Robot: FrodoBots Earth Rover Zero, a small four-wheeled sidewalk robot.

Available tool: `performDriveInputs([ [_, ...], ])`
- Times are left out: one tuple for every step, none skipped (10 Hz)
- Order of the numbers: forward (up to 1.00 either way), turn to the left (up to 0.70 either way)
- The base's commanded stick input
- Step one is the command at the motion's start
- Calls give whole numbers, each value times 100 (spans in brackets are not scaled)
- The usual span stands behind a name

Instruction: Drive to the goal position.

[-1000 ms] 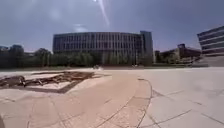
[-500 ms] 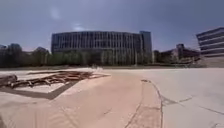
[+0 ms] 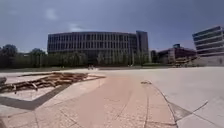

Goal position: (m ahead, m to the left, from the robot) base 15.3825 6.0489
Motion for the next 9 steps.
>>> performDriveInputs([
  [85, -2],
  [85, -2],
  [85, -2],
  [85, -2],
  [85, -2],
  [85, -2],
  [85, -2],
  [85, -2],
  [85, -2],
])
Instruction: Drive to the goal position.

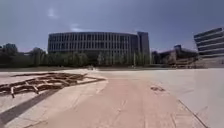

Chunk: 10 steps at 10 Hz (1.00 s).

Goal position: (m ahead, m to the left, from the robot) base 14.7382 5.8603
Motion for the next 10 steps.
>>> performDriveInputs([
  [85, -2],
  [85, -2],
  [85, -2],
  [85, -2],
  [85, -2],
  [85, -2],
  [85, -2],
  [85, -2],
  [83, -2],
  [81, -2],
])
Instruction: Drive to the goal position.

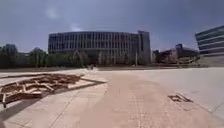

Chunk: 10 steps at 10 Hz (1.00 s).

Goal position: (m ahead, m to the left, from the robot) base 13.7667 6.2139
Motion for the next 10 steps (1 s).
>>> performDriveInputs([
  [81, -2],
  [81, -2],
  [81, -2],
  [80, -2],
  [72, -2],
  [67, -2],
  [67, -2],
  [68, -2],
  [69, -2],
  [69, -2],
])
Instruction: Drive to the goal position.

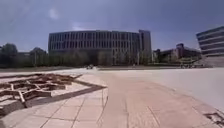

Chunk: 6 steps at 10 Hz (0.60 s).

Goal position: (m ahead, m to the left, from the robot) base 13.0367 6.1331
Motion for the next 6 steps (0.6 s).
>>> performDriveInputs([
  [69, 0],
  [69, 15],
  [69, 29],
  [69, 7],
  [68, 0],
  [67, 0],
])
